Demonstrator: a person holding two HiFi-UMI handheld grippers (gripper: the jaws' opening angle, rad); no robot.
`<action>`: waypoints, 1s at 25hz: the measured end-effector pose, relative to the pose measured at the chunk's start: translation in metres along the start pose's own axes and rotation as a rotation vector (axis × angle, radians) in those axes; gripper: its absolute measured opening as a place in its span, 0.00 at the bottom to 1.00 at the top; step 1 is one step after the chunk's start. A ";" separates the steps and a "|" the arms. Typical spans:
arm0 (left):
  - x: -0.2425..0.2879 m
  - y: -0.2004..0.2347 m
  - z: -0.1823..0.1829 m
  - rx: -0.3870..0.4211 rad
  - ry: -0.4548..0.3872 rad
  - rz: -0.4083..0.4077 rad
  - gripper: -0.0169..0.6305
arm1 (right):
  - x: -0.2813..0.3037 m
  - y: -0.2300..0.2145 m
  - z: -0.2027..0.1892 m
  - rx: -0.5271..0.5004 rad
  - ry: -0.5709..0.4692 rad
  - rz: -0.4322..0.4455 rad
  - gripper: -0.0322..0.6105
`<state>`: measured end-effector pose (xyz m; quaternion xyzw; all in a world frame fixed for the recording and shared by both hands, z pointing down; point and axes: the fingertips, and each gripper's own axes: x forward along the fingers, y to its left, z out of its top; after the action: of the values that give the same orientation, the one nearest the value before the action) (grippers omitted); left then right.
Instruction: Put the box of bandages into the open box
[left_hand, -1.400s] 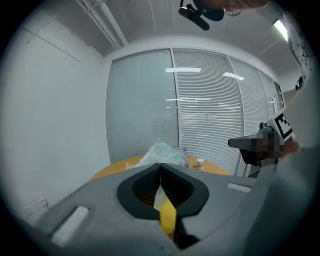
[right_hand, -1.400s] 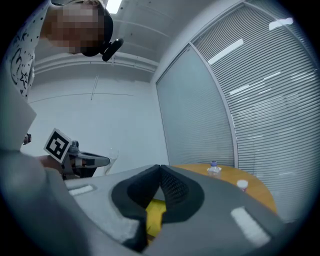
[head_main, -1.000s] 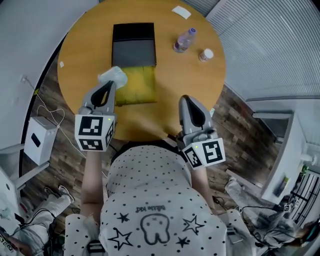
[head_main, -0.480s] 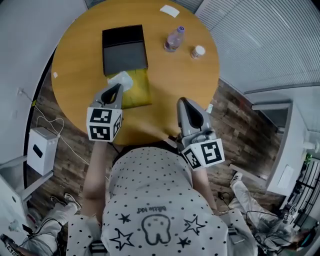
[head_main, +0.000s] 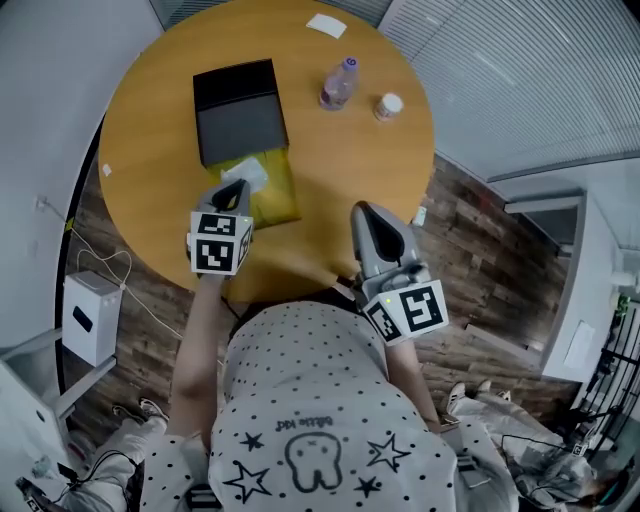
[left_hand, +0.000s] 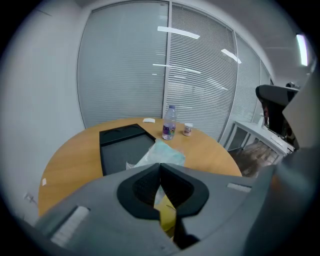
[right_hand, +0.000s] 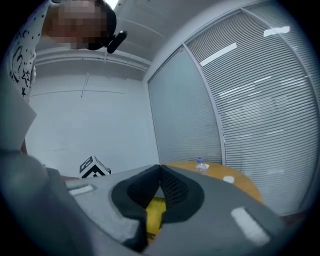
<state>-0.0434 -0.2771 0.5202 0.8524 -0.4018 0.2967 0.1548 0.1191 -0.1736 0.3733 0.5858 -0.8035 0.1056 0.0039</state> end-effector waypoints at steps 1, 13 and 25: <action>0.004 0.001 -0.002 0.003 0.010 0.000 0.04 | 0.001 -0.002 -0.001 0.001 0.002 -0.003 0.06; 0.035 0.001 -0.033 0.034 0.112 -0.020 0.04 | 0.009 -0.001 -0.001 -0.004 0.029 0.005 0.06; 0.060 0.001 -0.053 0.061 0.200 -0.034 0.04 | 0.019 -0.013 -0.005 0.008 0.048 0.018 0.06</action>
<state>-0.0348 -0.2867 0.5990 0.8295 -0.3608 0.3897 0.1729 0.1245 -0.1939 0.3832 0.5759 -0.8080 0.1230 0.0198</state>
